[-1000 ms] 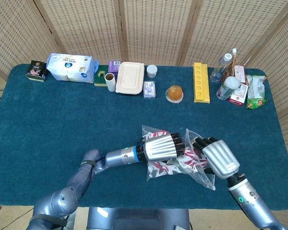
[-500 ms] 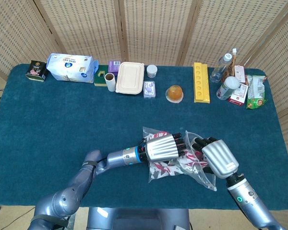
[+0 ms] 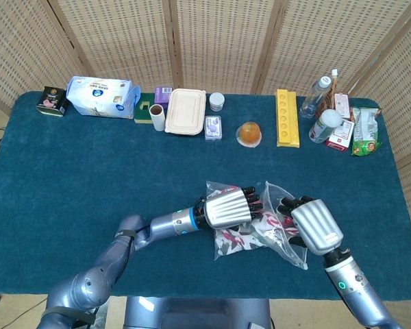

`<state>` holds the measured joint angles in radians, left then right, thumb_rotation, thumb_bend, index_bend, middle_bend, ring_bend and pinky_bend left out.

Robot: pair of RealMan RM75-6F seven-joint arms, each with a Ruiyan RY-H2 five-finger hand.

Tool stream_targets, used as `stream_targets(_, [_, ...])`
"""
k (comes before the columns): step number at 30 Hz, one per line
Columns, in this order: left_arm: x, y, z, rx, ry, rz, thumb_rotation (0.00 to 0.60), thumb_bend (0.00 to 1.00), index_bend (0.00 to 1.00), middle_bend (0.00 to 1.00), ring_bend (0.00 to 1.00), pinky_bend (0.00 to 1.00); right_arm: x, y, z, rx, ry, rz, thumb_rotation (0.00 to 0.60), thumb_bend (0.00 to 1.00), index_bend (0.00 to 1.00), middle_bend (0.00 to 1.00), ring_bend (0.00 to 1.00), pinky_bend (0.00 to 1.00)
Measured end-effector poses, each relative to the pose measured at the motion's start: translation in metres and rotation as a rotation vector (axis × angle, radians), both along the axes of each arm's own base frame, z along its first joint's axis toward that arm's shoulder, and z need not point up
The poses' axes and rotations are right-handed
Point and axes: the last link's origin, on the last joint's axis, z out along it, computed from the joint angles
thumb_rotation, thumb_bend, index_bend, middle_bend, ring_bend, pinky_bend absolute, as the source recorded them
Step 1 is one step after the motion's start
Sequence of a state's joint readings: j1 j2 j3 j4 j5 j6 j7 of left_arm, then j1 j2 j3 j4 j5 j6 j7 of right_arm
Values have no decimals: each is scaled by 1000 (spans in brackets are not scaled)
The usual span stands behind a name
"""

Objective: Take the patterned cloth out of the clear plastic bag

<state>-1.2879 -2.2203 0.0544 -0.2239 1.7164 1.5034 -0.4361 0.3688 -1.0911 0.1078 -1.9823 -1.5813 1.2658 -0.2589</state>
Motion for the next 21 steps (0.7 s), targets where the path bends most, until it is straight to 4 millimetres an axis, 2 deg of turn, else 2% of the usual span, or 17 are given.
stream_targets(7, [-4,3,3,-36,-22,40,600,32,313,369,316,363,0,1,-3,-10,-7,-9,600,367,660,529,659,574])
stream_targets(10, [-6,5,4,-48,-27,59,600,8,229,288,237,299,0,1,-4,-12,-6,-14,600,367,662,532,663,573])
stream_targets(15, [-6,9,7,-84,-50,106,600,0,176,232,178,275,-2,-1,-7,-18,6,-38,600,366,662,532,663,568])
stream_targets(21, [-9,14,16,-122,-66,145,600,0,146,216,166,274,-6,-4,-8,-21,24,-71,600,366,662,532,663,555])
